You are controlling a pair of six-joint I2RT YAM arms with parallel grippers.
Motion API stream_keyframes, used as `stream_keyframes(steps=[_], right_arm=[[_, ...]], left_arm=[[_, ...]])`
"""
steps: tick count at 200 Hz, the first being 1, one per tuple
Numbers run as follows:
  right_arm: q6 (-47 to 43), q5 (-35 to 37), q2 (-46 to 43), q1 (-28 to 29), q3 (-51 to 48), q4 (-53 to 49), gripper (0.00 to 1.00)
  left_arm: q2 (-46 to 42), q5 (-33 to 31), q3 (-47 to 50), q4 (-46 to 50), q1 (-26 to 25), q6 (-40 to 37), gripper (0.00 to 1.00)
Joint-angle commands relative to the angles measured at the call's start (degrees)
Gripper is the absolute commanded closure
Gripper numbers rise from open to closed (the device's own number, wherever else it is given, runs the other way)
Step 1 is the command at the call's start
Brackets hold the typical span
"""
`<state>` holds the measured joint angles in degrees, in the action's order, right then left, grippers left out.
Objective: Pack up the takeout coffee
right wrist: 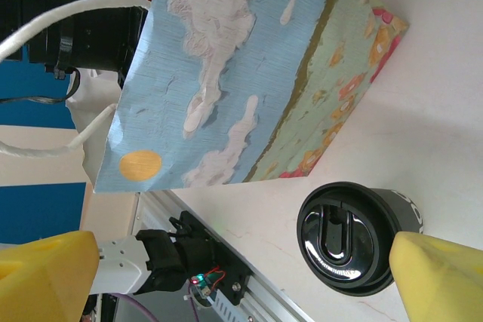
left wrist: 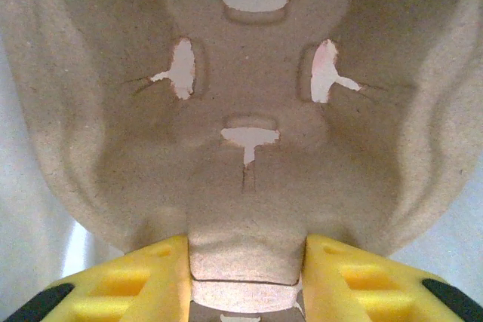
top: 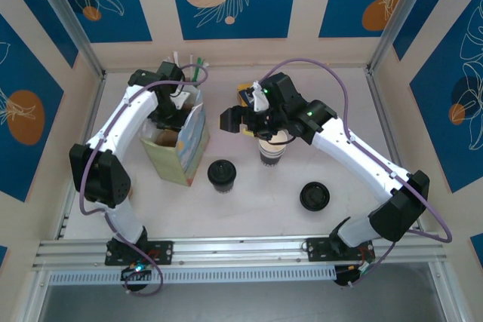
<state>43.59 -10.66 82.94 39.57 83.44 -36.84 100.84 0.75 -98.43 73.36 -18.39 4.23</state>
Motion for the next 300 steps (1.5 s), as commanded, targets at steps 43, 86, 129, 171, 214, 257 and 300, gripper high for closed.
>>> stream_keyframes(steps=[43, 86, 129, 171, 214, 257, 300], right_arm=[[0.26, -0.33, -1.42, -0.61, -0.45, 0.2, 0.01], [0.22, -0.59, -1.32, -0.71, -0.42, 0.28, 0.01], [0.18, -0.77, -1.35, -0.76, -0.61, 0.39, 0.01], [0.18, -0.78, -1.56, -0.81, -0.81, 0.35, 0.01], [0.43, -0.68, -1.98, -0.79, -1.29, 0.62, 0.01], [0.31, -0.67, -2.14, -0.73, -1.09, 0.26, 0.01], [0.53, -0.52, -2.77, -0.63, -1.68, 0.32, 0.01]], left_arm=[[0.36, -1.02, -2.02, 2.66, -0.94, 1.22, 0.57], [-0.35, -1.02, -2.62, 3.18, -1.03, 1.52, 0.51], [-0.86, -0.74, -3.26, 3.62, -1.04, 1.91, 0.42], [-1.93, -0.5, -4.46, 3.72, -1.1, 2.78, 0.39], [-2.2, -0.58, -4.53, 3.81, -1.05, 2.89, 0.38], [-2.59, -0.18, -4.01, 3.37, -1.05, 3.07, 0.38], [-2.95, -0.32, -3.63, 2.93, -1.05, 3.17, 0.38]])
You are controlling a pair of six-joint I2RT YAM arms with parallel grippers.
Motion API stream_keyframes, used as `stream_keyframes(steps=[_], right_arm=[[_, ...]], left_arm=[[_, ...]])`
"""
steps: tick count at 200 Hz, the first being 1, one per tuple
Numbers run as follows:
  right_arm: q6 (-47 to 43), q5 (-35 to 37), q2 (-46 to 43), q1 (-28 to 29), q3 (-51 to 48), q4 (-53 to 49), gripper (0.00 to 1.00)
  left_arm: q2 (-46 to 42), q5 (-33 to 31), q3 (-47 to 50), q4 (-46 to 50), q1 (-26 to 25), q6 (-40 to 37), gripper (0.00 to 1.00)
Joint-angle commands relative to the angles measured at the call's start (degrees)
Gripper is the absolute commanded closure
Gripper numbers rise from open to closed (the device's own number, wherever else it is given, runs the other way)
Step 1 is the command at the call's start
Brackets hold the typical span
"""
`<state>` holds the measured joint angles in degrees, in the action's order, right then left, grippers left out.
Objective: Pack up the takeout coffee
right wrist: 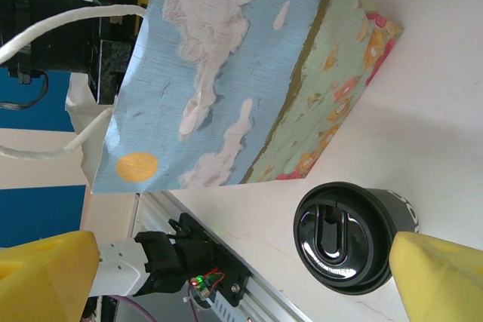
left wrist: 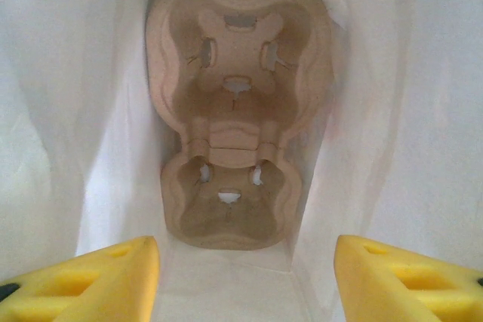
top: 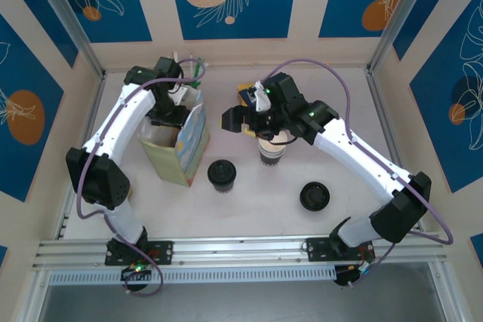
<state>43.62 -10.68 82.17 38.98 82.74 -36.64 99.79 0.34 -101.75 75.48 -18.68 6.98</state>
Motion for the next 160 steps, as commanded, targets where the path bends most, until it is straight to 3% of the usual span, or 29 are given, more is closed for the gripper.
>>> stream_keyframes(steps=[1, 160], right_arm=[[0.5, -0.49, -2.01, -0.04, -0.99, 0.1, 0.01], [0.5, -0.22, -2.22, 0.5, -0.83, -0.09, 0.01]], left_arm=[[-1.89, 0.14, -0.3, 0.76, -0.76, 0.45, 0.38], [-3.22, -1.08, -0.02, -0.03, -0.75, 0.95, 0.38]])
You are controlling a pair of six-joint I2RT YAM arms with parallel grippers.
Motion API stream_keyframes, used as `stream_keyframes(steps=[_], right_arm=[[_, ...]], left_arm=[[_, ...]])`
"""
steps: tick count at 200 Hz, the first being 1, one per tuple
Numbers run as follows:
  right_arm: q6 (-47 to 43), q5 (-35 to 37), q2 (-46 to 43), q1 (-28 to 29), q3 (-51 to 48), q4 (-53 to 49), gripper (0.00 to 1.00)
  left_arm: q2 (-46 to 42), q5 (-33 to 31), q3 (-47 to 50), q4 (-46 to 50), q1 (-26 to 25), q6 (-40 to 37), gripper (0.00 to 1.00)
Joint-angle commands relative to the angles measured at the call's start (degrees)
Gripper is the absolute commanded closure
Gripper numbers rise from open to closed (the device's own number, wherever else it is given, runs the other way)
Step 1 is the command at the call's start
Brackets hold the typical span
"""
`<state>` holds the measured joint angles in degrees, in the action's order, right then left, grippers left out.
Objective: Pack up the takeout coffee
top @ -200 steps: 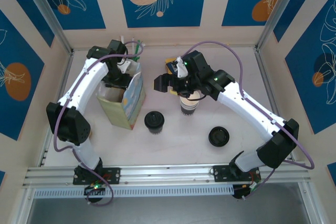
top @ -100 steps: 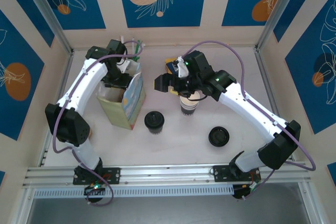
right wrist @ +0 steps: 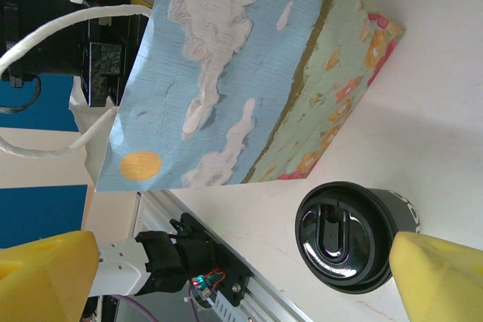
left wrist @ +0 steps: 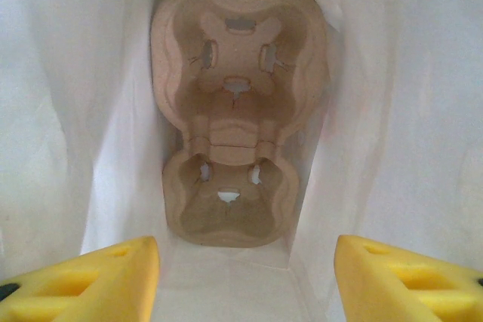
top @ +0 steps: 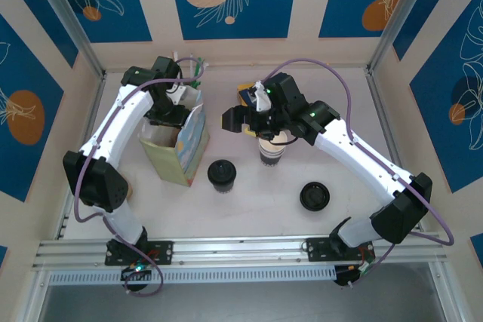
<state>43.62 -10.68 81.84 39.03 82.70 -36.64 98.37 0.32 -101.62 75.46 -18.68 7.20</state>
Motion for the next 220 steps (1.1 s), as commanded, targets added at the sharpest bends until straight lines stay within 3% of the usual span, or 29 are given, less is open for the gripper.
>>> stream_keyframes(steps=[1, 117, 220], right_arm=[[0.5, -0.22, -1.88, 0.45, -0.78, -0.09, 0.01], [0.66, 0.04, -1.66, 0.61, -0.62, -0.1, 0.01], [0.79, 0.4, -1.43, 0.7, -0.68, 0.07, 0.01]], left_arm=[[-1.83, -1.08, -0.15, 0.02, -0.75, 0.72, 0.38], [-2.22, -2.21, 0.37, -2.59, -0.8, 0.95, 0.39], [-6.14, -4.36, 5.34, -9.69, -0.76, 2.69, 0.57]])
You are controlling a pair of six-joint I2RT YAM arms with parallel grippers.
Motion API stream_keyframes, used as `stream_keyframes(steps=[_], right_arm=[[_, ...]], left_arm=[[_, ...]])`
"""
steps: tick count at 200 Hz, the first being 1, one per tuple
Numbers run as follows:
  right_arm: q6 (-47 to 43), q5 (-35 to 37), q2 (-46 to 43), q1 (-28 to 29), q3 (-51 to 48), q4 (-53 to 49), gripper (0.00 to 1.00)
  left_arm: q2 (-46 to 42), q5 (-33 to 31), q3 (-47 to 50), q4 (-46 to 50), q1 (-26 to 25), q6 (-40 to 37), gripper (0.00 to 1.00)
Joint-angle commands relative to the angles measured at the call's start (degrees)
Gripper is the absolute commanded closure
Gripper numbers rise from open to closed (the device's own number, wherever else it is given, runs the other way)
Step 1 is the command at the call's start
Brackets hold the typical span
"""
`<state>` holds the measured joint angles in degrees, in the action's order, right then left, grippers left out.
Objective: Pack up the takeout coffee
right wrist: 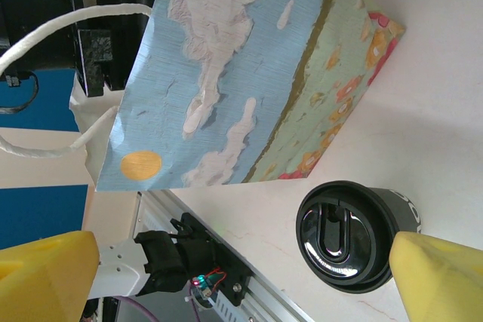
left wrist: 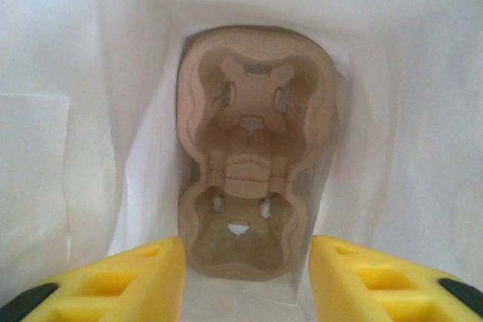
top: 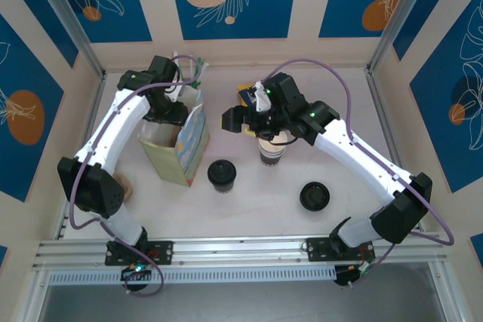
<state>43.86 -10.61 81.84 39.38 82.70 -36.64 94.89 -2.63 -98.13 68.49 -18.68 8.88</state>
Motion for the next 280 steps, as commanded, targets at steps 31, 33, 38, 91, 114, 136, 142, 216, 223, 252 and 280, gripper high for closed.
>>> stream_keyframes(steps=[31, 33, 38, 91, 114, 136, 142, 216, 223, 252, 280], right_arm=[[0.64, 0.42, -1.34, 0.44, -0.62, 0.09, 0.01], [0.69, 0.42, -1.34, 0.44, -0.63, 0.15, 0.01], [0.7, 0.35, -1.26, 0.44, -0.62, 0.17, 0.01], [0.74, 0.42, -1.07, 0.6, -0.56, 0.26, 0.01], [0.75, 0.49, -1.11, 0.6, -0.57, 0.21, 0.01], [0.84, 0.5, -0.99, 0.71, -0.55, 0.34, 0.01], [0.88, 0.5, -0.98, 0.71, -0.57, 0.33, 0.01], [0.89, 0.96, -1.03, 1.05, -0.77, 0.26, 0.01], [0.87, 0.95, -1.0, 1.05, -0.68, 0.23, 0.01], [0.86, 0.68, -0.6, 1.05, -0.29, 0.25, 0.01], [0.88, 0.72, -0.58, 1.05, -0.27, 0.12, 0.01]], left_arm=[[-5.33, -1.24, 5.84, -7.59, -0.79, 2.22, 0.64], [-5.51, -1.23, 6.08, -7.8, -0.76, 2.26, 0.64], [-5.84, -1.22, 6.63, -8.35, -0.76, 2.34, 0.65], [-7.5, -1.23, 9.83, -11.56, -0.75, 3.09, 0.71], [-7.97, -1.58, 10.37, -12.47, -0.77, 3.12, 0.74], [-8.13, -2.0, 10.42, -13.15, -0.75, 3.09, 0.79], [-8.21, -2.11, 10.49, -13.41, -0.7, 3.15, 0.79], [-9.78, -2.2, 13.99, -19.01, -0.75, 4.24, 0.85], [-9.49, -2.13, 13.96, -19.01, -0.81, 4.29, 0.85], [-8.44, -1.37, 14.26, -20.82, -0.76, 4.27, 0.84], [-8.14, -0.28, 15.92, -25.07, -0.79, 5.67, 0.84]])
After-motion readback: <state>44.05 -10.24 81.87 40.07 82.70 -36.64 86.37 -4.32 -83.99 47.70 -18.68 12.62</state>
